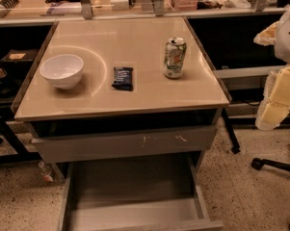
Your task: Close middle drawer
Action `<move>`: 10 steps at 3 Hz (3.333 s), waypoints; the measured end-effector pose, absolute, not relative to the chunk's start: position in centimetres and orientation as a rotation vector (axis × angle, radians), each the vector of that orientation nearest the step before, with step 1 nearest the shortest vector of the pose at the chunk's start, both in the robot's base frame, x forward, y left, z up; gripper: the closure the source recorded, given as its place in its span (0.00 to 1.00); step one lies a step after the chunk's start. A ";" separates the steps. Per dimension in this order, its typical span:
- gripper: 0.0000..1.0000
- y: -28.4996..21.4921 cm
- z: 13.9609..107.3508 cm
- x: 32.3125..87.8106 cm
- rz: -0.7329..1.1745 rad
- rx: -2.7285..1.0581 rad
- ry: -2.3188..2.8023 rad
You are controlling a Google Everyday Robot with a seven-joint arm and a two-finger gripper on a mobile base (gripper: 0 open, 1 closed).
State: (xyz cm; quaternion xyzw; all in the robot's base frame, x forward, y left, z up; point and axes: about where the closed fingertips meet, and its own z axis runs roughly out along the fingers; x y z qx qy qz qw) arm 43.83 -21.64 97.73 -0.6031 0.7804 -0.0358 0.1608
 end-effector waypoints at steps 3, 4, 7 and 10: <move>0.41 -21.6 97.7 43.8 -0.102 -1.722 2.229; 0.65 -21.6 97.7 43.8 -0.102 -1.722 2.229; 1.00 -22.2 95.5 40.1 -0.142 -1.652 2.312; 1.00 -22.7 85.0 32.8 -0.005 -1.634 2.518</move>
Offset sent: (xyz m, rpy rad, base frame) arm 0.0000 0.0000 0.0000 0.0000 0.0000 0.0000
